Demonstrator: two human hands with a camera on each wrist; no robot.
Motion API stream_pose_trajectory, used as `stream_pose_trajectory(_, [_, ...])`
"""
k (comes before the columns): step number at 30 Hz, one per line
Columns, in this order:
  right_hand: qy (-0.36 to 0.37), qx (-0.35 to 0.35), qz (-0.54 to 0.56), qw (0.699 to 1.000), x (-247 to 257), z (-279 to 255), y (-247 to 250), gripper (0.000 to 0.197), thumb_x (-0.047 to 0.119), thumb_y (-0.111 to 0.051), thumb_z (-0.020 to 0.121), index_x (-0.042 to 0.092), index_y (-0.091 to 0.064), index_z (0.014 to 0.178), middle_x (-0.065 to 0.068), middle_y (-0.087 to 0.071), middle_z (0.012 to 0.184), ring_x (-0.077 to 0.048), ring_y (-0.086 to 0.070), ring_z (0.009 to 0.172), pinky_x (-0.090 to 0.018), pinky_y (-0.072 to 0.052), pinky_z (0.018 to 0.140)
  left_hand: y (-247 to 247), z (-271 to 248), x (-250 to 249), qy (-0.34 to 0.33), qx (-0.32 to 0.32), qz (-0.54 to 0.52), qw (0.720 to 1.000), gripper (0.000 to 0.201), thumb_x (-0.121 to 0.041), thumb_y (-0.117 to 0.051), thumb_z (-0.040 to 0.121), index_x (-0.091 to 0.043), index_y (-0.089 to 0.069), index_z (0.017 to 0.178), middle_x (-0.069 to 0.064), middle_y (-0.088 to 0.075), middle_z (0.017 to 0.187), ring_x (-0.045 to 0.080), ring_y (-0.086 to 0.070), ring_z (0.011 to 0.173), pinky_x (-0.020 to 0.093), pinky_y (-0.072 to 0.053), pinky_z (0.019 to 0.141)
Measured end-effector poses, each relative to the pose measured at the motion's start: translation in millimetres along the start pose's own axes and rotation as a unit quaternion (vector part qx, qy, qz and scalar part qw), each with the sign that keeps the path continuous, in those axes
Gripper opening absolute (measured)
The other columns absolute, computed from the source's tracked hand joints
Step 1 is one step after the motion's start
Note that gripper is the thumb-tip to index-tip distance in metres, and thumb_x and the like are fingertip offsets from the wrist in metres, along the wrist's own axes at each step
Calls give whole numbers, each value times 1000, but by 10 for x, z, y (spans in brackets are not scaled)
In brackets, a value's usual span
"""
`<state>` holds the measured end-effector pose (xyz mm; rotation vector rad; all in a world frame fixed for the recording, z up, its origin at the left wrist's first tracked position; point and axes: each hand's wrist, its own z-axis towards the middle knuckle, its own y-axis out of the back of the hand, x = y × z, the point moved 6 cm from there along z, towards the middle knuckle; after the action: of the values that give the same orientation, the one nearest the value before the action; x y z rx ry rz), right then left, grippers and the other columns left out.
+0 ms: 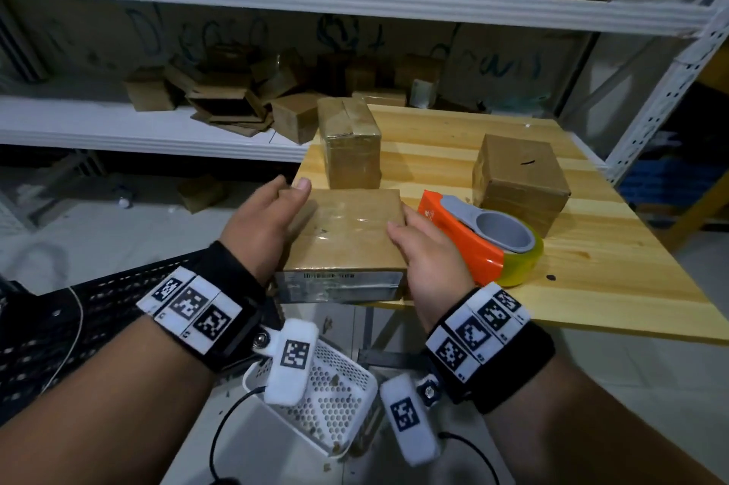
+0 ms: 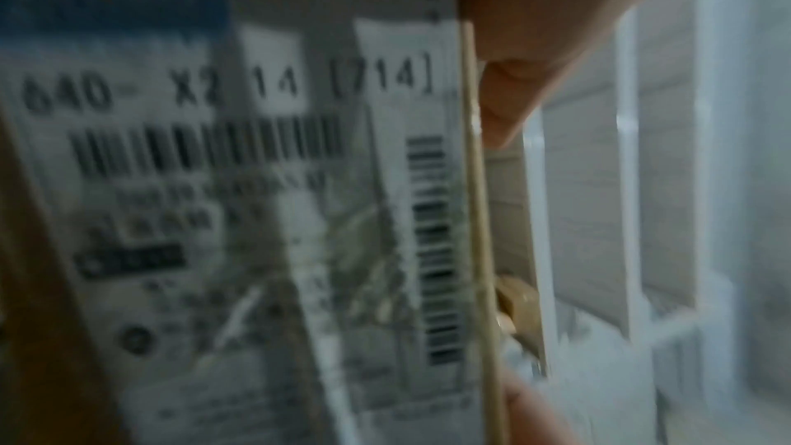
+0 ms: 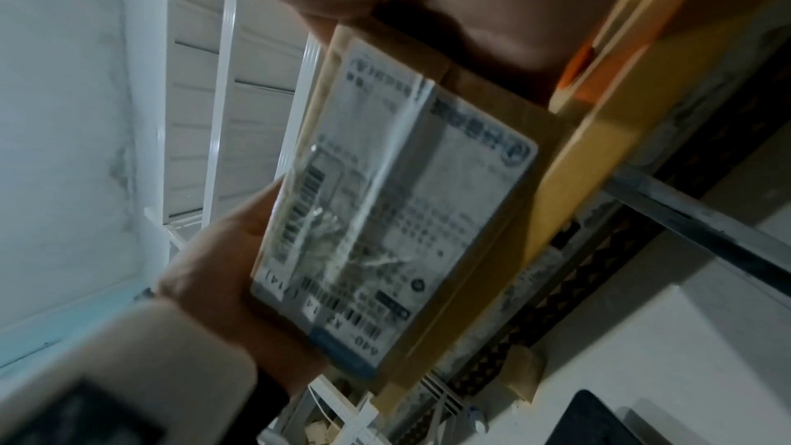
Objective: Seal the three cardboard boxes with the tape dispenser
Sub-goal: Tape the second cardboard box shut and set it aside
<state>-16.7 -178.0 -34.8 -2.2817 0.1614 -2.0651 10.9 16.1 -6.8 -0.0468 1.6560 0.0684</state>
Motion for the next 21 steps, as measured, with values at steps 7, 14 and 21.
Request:
stream_pose_trajectory(7, [94,-87,-103,986,183,-85,-21,48,46,-73,91,22,-60,131,5,-75,108,-5,-75,89,-32,-64,79,-202,-138,-16,-147,-1,77,986,46,-20,-75,88,-16,-53,129,-3,-67,105,-3,-69,82,16,-55,66])
stream_pose_trajectory(14, [112,-130,-168,971,138,-8,6,63,71,-51,87,30,-61,134,10,-73,123,-15,-69,115,-49,-56,102,-213,-114,-10,-149,-15,24,988,19,-16,-55,103,-12,-56,121,1,-69,94,5,-69,74,20,-55,59])
stream_pose_trajectory(21, [91,-154,-120,977,92,-37,106,55,55,-48,102,24,-56,147,3,-71,133,-17,-68,119,-47,-57,103,-182,-165,-24,-171,-51,18,984,28,-19,-41,109,-5,-63,116,1,-67,88,2,-61,70,19,-52,60])
